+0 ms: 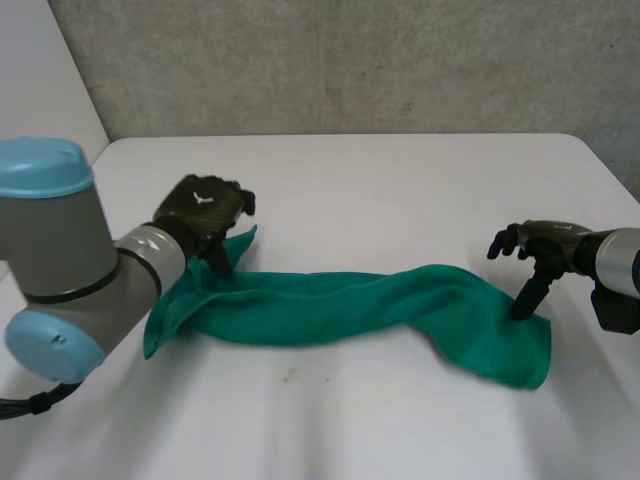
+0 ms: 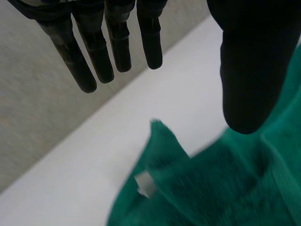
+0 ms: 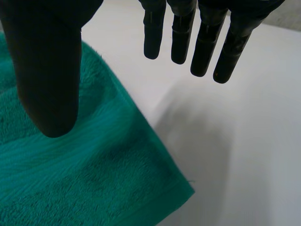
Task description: Fold the towel.
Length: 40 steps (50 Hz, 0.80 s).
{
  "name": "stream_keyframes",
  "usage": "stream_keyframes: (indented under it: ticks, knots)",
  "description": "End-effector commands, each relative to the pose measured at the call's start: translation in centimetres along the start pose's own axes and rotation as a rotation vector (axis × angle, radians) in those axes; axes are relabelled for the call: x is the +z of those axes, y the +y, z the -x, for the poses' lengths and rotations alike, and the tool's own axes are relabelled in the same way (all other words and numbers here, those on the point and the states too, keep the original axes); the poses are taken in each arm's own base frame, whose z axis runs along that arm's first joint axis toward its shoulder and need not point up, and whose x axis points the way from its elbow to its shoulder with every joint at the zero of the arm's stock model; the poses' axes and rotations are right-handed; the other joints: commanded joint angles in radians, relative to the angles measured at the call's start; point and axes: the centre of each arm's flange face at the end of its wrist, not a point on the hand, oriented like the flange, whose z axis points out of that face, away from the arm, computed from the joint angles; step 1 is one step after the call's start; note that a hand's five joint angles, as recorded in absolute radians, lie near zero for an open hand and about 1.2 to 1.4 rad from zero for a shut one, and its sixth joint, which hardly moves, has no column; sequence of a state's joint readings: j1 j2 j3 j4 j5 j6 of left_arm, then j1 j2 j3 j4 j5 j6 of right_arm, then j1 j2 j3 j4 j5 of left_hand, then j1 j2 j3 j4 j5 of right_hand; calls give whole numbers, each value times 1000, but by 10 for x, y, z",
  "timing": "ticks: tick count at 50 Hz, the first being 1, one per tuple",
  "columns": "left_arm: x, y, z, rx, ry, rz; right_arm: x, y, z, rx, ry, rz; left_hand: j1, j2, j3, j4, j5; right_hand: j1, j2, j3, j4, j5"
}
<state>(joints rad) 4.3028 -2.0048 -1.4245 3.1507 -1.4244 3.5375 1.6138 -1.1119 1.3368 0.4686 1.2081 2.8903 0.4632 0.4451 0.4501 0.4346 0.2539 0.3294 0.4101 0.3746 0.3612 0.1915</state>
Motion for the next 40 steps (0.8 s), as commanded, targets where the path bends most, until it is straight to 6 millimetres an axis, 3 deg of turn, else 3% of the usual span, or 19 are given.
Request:
stream_keyframes:
  ticks: [1,6,10,15,20,23,27,32,33,36,38,40]
  knots:
    - [11,29,-8,82,52,152,25,22,-2,21,-12,30,-3,15,10,25,32,49,-32,4,17,12]
    - [8,35,-5,96,7,208,33,29,-2,22,-14,38,6,24,19,34,40,96,15,51,64,59]
    - [5,36,0,103,-42,236,38,32,1,21,-25,40,29,47,42,58,64,304,223,259,272,267]
    - [1,35,4,108,-81,242,42,23,11,26,-43,-7,354,372,367,383,389,1065,985,1020,1034,1029]
    - [9,30,8,113,-112,176,48,11,11,0,-34,-44,932,950,945,960,967,1067,986,1022,1035,1030]
    - [15,27,11,119,-135,130,51,5,11,-12,-33,-61,933,951,946,962,968,1067,986,1022,1035,1030]
    - [24,16,18,148,-175,53,52,-35,13,-83,20,-187,933,951,946,962,968,1067,986,1022,1035,1030]
    - [28,4,25,180,-226,-20,46,-55,22,-140,71,-240,933,951,946,962,968,1067,986,1022,1035,1030]
    - [27,4,25,180,-224,-20,46,-54,25,-150,70,-233,777,795,790,805,811,1067,986,1022,1035,1030]
    - [17,7,22,180,-212,11,44,-43,44,-186,44,-177,-141,-123,-128,-112,-106,1067,986,1022,1035,1030]
    - [9,10,20,172,-202,28,44,-39,48,-189,35,-163,-202,-184,-189,-174,-168,1067,986,1022,1035,1030]
    - [2,12,19,170,-198,40,47,-18,54,-184,10,-103,-223,-205,-210,-195,-188,1067,986,1022,1035,1030]
